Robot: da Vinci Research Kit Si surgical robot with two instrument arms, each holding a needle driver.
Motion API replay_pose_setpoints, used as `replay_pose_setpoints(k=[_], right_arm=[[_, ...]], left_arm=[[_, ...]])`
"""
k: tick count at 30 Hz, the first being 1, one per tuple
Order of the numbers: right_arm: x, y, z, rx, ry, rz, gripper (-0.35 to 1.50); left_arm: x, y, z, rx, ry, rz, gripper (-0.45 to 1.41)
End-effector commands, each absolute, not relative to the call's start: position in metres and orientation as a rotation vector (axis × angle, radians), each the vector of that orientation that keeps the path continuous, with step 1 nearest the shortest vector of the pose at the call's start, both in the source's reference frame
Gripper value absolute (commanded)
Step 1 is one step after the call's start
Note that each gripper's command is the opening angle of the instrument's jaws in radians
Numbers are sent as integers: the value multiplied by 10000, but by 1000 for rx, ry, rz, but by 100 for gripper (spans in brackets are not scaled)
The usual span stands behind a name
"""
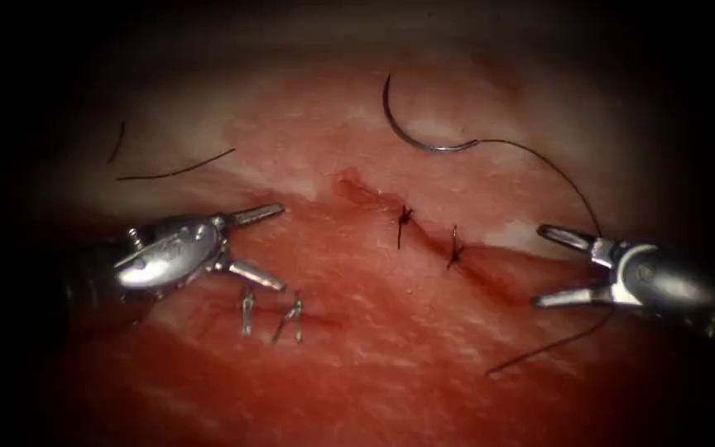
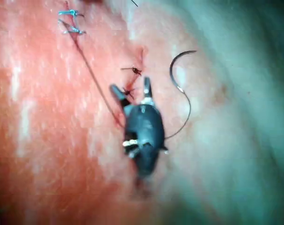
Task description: Wound Closure
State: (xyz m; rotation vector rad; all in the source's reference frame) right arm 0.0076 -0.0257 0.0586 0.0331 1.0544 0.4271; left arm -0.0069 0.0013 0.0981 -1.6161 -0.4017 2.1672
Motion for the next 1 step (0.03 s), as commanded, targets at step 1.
replay_pose_setpoints(k=[1], right_arm=[[84,-257,593,34,1057,426,115]], left_arm=[[-75,10,988,-1617,-405,2166,59]])
